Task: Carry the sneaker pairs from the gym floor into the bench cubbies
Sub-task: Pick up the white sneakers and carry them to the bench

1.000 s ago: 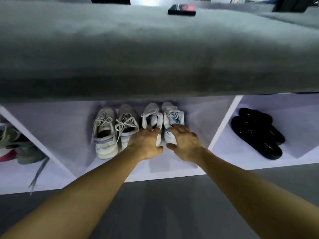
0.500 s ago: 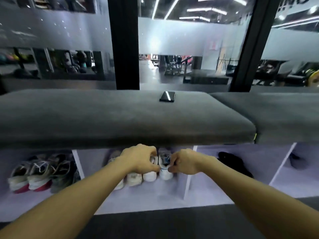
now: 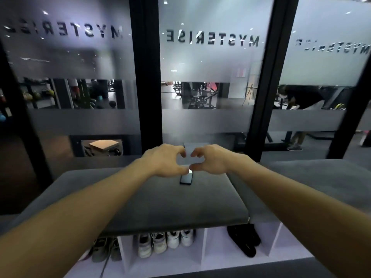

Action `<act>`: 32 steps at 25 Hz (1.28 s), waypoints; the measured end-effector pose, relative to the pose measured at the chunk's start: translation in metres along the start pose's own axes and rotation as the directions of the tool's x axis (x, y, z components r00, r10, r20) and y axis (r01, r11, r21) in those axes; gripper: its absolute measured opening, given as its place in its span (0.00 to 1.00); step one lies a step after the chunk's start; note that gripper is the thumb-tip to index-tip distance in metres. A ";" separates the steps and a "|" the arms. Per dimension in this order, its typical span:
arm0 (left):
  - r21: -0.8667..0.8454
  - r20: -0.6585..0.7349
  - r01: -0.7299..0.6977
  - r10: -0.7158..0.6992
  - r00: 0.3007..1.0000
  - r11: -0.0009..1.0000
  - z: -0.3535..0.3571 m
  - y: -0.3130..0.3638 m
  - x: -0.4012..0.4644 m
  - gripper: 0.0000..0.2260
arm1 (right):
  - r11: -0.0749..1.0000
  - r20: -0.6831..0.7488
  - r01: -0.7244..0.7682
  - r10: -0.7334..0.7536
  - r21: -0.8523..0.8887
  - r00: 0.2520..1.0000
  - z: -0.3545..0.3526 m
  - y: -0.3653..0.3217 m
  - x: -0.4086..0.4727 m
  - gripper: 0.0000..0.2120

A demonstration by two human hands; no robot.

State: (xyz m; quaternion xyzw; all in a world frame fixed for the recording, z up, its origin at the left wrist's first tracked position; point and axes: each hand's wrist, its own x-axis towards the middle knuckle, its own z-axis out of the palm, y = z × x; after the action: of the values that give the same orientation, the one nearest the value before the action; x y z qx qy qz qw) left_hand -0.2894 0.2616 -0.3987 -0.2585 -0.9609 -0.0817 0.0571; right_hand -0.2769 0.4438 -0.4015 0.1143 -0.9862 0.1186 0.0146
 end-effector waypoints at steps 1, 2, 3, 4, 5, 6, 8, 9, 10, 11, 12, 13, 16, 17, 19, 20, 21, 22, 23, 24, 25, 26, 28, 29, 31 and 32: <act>-0.006 -0.013 -0.012 0.012 1.000 1.000 -0.044 0.010 -0.009 0.26 | 1.000 -0.016 0.004 -0.004 0.005 1.000 -0.041 -0.016 -0.015 0.29; -0.010 -0.030 -0.025 0.024 0.999 1.000 -0.086 0.020 -0.016 0.27 | 1.000 -0.040 0.017 -0.017 0.003 0.999 -0.080 -0.031 -0.028 0.29; -0.012 -0.054 -0.035 0.035 0.998 0.999 -0.130 0.031 -0.025 0.27 | 1.000 -0.064 0.029 -0.029 -0.007 0.997 -0.123 -0.047 -0.044 0.29; -0.009 -0.078 -0.047 0.046 0.996 0.999 -0.172 0.042 -0.034 0.27 | 0.999 -0.090 0.039 -0.040 -0.018 0.995 -0.163 -0.062 -0.060 0.29; -0.003 -0.111 -0.063 0.062 0.992 0.998 -0.211 0.053 -0.043 0.27 | 0.998 -0.124 0.048 -0.052 -0.028 0.991 -0.202 -0.078 -0.076 0.29; 0.009 -0.145 -0.080 0.081 0.986 0.997 -0.245 0.064 -0.054 0.27 | 0.997 -0.159 0.059 -0.064 -0.040 0.985 -0.237 -0.092 -0.091 0.29; 0.019 -0.214 -0.106 0.108 0.971 0.994 -0.302 0.084 -0.075 0.25 | 0.996 -0.219 0.073 -0.082 -0.048 0.972 -0.294 -0.117 -0.122 0.29; 0.021 -0.239 -0.109 0.111 0.965 0.994 -0.324 0.092 -0.087 0.25 | 0.996 -0.238 0.078 -0.087 -0.051 0.967 -0.314 -0.128 -0.136 0.28; 0.026 -0.256 -0.102 0.105 0.961 0.994 -0.342 0.100 -0.099 0.25 | 0.995 -0.253 0.079 -0.092 -0.059 0.963 -0.330 -0.138 -0.149 0.28; 0.035 -0.269 -0.096 0.102 0.958 0.995 -0.358 0.110 -0.114 0.25 | 0.993 -0.263 0.084 -0.102 -0.079 0.959 -0.344 -0.148 -0.165 0.28; 0.037 -0.278 -0.090 0.097 0.956 0.995 -0.370 0.118 -0.131 0.25 | 0.991 -0.263 0.095 -0.117 -0.095 0.958 -0.354 -0.158 -0.181 0.28; 0.039 -0.284 -0.083 0.090 0.954 0.996 -0.380 0.126 -0.150 0.25 | 0.989 -0.262 0.110 -0.133 -0.100 0.956 -0.361 -0.168 -0.197 0.28; 0.048 -0.274 -0.036 0.048 0.961 0.998 -0.393 0.142 -0.217 0.25 | 0.981 -0.225 0.169 -0.187 -0.094 0.956 -0.362 -0.198 -0.248 0.28; 0.043 -0.262 -0.017 0.028 0.965 0.999 -0.393 0.143 -0.240 0.24 | 0.976 -0.211 0.201 -0.215 -0.086 0.954 -0.357 -0.208 -0.262 0.27; 0.057 -0.234 0.053 -0.038 0.972 0.997 -0.396 0.141 -0.289 0.24 | 0.959 -0.169 0.277 -0.284 -0.062 0.944 -0.345 -0.232 -0.289 0.27; 0.075 -0.216 0.096 -0.078 0.973 0.993 -0.398 0.138 -0.316 0.24 | 0.949 -0.136 0.310 -0.314 -0.053 0.940 -0.339 -0.248 -0.302 0.27; 0.096 -0.201 0.135 -0.114 0.973 0.986 -0.402 0.133 -0.343 0.25 | 0.939 -0.103 0.340 -0.343 -0.050 0.933 -0.333 -0.265 -0.314 0.26; 0.116 -0.188 0.169 -0.146 0.971 0.979 -0.407 0.126 -0.371 0.25 | 0.927 -0.077 0.370 -0.373 -0.054 0.925 -0.329 -0.285 -0.324 0.25; 0.139 -0.178 0.196 -0.170 0.969 0.971 -0.413 0.118 -0.398 0.25 | 0.914 -0.064 0.402 -0.405 -0.054 0.912 -0.325 -0.308 -0.333 0.24; 0.160 -0.174 0.221 -0.193 0.966 0.962 -0.420 0.108 -0.424 0.26 | 0.898 -0.063 0.437 -0.440 -0.053 0.896 -0.322 -0.332 -0.340 0.23; 0.171 -0.177 0.246 -0.215 0.960 0.954 -0.428 0.098 -0.451 0.26 | 0.880 -0.064 0.473 -0.476 -0.050 0.877 -0.318 -0.357 -0.346 0.22; 0.175 -0.187 0.273 -0.240 0.953 0.946 -0.438 0.088 -0.476 0.25 | 0.864 -0.064 0.502 -0.504 -0.046 0.862 -0.316 -0.381 -0.350 0.22; 0.183 -0.213 0.326 -0.286 0.934 0.928 -0.458 0.065 -0.528 0.24 | 0.835 -0.036 0.550 -0.551 -0.024 0.834 -0.312 -0.434 -0.357 0.22; 0.194 -0.224 0.352 -0.307 0.925 0.916 -0.468 0.049 -0.556 0.23 | 0.819 -0.019 0.574 -0.574 -0.013 0.819 -0.310 -0.464 -0.359 0.22; 0.210 -0.230 0.414 -0.366 0.901 0.886 -0.485 0.013 -0.614 0.22 | 0.789 0.003 0.614 -0.614 0.023 0.789 -0.303 -0.525 -0.362 0.22; 0.211 -0.224 0.450 -0.405 0.886 0.868 -0.492 -0.006 -0.643 0.22 | 0.772 0.010 0.634 -0.635 0.046 0.773 -0.297 -0.557 -0.362 0.22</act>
State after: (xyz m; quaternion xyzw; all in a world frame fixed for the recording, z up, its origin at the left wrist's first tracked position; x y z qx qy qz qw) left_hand 0.2936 -0.1491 -0.0146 -0.0210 -0.9879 0.0107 0.1536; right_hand 0.2037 0.0683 -0.0053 0.4415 -0.8876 0.1249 0.0393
